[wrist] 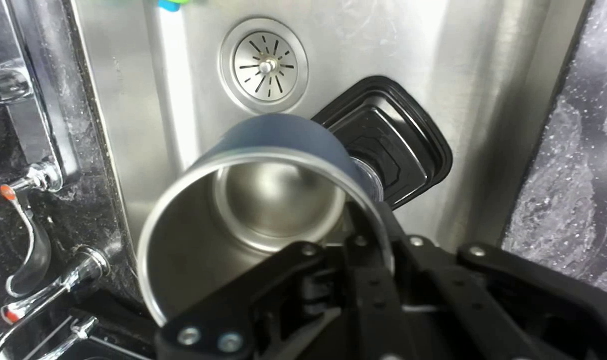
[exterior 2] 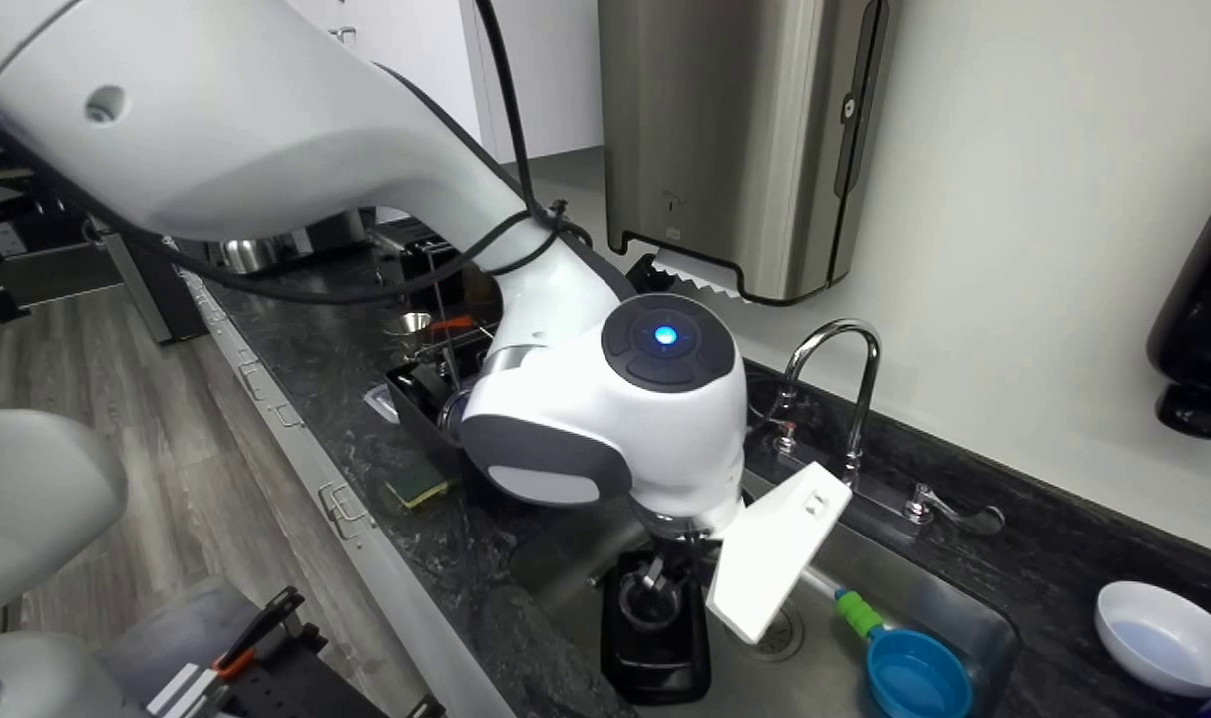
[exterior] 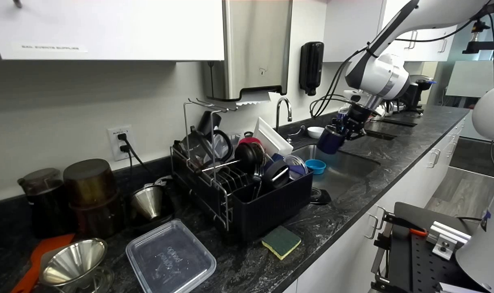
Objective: Take the blue mug from the sink and put it on the dish rack
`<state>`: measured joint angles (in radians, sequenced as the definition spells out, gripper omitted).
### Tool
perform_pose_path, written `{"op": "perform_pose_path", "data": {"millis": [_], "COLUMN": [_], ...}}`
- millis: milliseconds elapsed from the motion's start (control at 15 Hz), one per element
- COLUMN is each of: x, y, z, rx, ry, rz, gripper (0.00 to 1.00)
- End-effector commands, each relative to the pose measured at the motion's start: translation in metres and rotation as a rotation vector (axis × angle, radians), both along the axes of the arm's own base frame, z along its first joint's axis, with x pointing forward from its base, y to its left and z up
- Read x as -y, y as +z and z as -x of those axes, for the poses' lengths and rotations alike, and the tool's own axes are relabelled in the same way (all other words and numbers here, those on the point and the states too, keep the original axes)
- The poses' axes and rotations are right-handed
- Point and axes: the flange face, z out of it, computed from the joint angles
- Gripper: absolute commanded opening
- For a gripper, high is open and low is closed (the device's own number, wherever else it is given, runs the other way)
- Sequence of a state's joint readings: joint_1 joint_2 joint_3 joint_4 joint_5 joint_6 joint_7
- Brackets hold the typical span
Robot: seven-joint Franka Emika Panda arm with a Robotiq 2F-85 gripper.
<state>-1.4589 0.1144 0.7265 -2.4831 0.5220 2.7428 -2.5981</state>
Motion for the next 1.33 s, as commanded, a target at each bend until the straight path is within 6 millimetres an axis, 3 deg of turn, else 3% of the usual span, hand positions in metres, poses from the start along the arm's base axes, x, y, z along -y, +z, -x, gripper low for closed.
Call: {"op": "perform_pose_path", "data": {"millis": [0,333,600,1067,1133,1267], "x": [-0.017,-0.039,-0.063,-0.102,-0.096,-0.105], "y": [0.02,0.04,0.044,0.03,0.032,0.034], "z": [0.005,0.004,0.008,0.049,0.045,0.051], "rx": [-0.012,-0.001,0.0,-0.125,-0.16,-0.223], "ry": [0.01,0.007,0.008,-0.11,-0.136,-0.209], "rz": [0.079,0.164,0.197,0.102,0.085,0.024], "gripper": [0.02,0.02,0.02,0.02,0.02,0.02]}}
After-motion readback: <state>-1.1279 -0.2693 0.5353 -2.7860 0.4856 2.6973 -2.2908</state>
